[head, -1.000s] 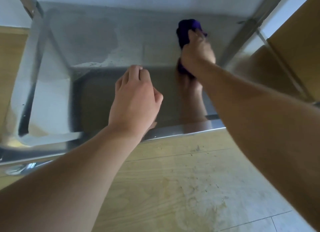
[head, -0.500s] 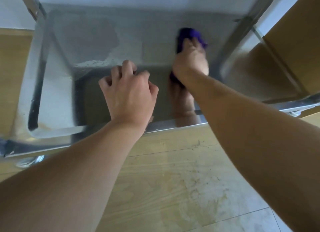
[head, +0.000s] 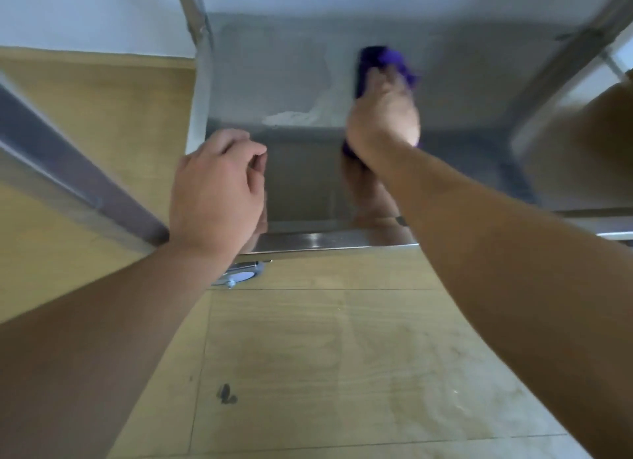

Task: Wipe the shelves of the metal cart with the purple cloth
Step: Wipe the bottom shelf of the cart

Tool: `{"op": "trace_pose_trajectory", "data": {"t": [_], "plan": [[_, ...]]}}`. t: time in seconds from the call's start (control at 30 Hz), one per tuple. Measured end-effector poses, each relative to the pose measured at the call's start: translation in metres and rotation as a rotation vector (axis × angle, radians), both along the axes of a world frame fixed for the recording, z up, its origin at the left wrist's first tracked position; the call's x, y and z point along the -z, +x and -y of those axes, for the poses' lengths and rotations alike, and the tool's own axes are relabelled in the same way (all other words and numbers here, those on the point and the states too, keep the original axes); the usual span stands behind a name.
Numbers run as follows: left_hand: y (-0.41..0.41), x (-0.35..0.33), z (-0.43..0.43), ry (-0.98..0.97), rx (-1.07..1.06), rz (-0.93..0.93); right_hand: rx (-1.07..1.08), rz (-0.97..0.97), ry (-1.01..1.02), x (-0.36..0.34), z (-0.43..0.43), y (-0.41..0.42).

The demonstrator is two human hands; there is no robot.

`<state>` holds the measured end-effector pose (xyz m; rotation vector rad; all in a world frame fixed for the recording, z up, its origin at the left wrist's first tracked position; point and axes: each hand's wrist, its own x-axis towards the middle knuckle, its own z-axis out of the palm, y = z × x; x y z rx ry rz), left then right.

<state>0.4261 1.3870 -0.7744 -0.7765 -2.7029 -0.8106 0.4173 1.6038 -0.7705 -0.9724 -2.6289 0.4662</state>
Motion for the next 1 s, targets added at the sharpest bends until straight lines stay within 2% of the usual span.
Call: {"op": "trace_pose_trajectory", "data": {"t": [0.1,0.17,0.23,0.33,0.37,0.4,0.47,0.53,0.63,0.7,0.8,0.87,1.0], "plan": [[-0.003,0.002,0.002,-0.013,0.013,-0.034,-0.433,0.028,0.013,-0.002,0.051,-0.011],[-0.004,0.002,0.003,-0.011,0.009,-0.044,-0.579,0.056,0.001,-0.009,0.043,-0.005],[-0.005,0.004,0.004,0.000,0.003,-0.041,-0.513,0.027,-0.041,-0.011,0.011,0.007],[-0.003,0.006,0.000,-0.002,0.011,-0.034,-0.015,-0.005,-0.085,-0.012,-0.035,0.019],[-0.002,0.006,-0.002,-0.018,0.011,-0.035,0.089,0.021,-0.045,-0.009,-0.036,0.017],[-0.001,0.005,-0.003,-0.035,0.009,-0.035,0.105,0.021,-0.013,-0.007,-0.026,0.013],[-0.001,0.004,-0.004,-0.054,0.001,-0.032,-0.073,-0.013,-0.023,-0.004,0.015,0.004],[-0.002,0.002,-0.004,-0.065,-0.003,-0.038,-0.376,0.000,-0.014,0.000,0.059,-0.001],[-0.002,0.000,-0.003,-0.066,0.005,-0.030,-0.641,0.028,-0.024,-0.004,0.065,0.001],[-0.001,0.000,-0.002,-0.029,-0.002,-0.006,-0.616,0.033,-0.023,-0.007,0.039,0.007],[0.003,0.000,-0.004,0.032,-0.005,0.030,-0.301,0.040,-0.021,-0.007,0.012,0.018],[0.003,-0.001,-0.004,0.056,0.003,0.052,-0.213,0.054,-0.002,-0.006,0.029,0.021],[0.001,-0.001,-0.003,0.056,-0.061,0.068,-0.529,0.053,0.064,-0.004,0.079,0.045]]}}
